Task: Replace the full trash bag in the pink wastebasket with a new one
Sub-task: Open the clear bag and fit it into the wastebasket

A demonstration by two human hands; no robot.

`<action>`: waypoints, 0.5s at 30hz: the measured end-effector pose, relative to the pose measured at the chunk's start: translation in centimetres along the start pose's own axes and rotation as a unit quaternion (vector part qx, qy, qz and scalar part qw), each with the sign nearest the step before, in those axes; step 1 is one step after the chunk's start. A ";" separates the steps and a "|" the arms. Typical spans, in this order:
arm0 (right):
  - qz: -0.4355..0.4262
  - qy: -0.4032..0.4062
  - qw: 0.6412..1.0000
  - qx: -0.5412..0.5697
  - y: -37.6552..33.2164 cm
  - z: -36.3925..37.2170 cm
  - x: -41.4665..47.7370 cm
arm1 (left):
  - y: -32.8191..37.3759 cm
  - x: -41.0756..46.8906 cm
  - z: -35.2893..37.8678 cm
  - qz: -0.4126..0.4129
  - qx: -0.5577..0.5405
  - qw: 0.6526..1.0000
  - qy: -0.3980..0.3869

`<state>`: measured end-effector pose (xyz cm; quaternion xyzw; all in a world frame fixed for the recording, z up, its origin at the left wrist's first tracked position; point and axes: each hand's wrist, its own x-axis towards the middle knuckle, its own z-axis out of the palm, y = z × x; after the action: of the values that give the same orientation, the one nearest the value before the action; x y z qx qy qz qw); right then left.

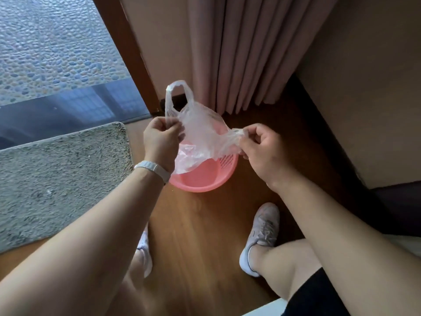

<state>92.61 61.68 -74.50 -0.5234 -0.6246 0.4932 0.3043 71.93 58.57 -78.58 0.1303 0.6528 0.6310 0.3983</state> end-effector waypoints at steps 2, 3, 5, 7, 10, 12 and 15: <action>0.003 -0.009 1.000 -0.008 0.4 -0.4 -0.9 | -1.1 -0.7 -2.0 0.021 0.108 0.994 0.010; 0.009 -0.017 1.000 -0.019 0.7 -0.6 -1.3 | -1.4 -0.9 -2.9 0.039 0.183 0.982 0.008; 0.015 -0.038 0.997 -0.058 1.1 -0.8 -1.2 | -1.4 -0.8 -4.4 0.087 0.325 0.941 -0.021; 0.010 -0.049 0.995 -0.083 1.1 -0.6 0.1 | -0.8 -0.2 -5.3 0.137 0.430 0.890 -0.071; 0.004 -0.061 0.991 -0.121 1.6 0.2 2.7 | -0.8 1.6 -5.5 0.214 0.515 0.825 -0.097; 0.011 -0.083 0.986 -0.142 2.4 0.8 3.9 | -1.4 2.9 -5.5 0.237 0.541 0.799 -0.113; 0.030 -0.112 0.978 -0.175 3.8 1.4 5.4 | -3.0 4.9 -5.7 0.220 0.600 0.754 -0.152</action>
<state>91.30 66.25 -79.22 -0.5283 -0.7156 0.4406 0.1213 65.81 57.27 -83.74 0.5768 0.7816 0.1519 0.1825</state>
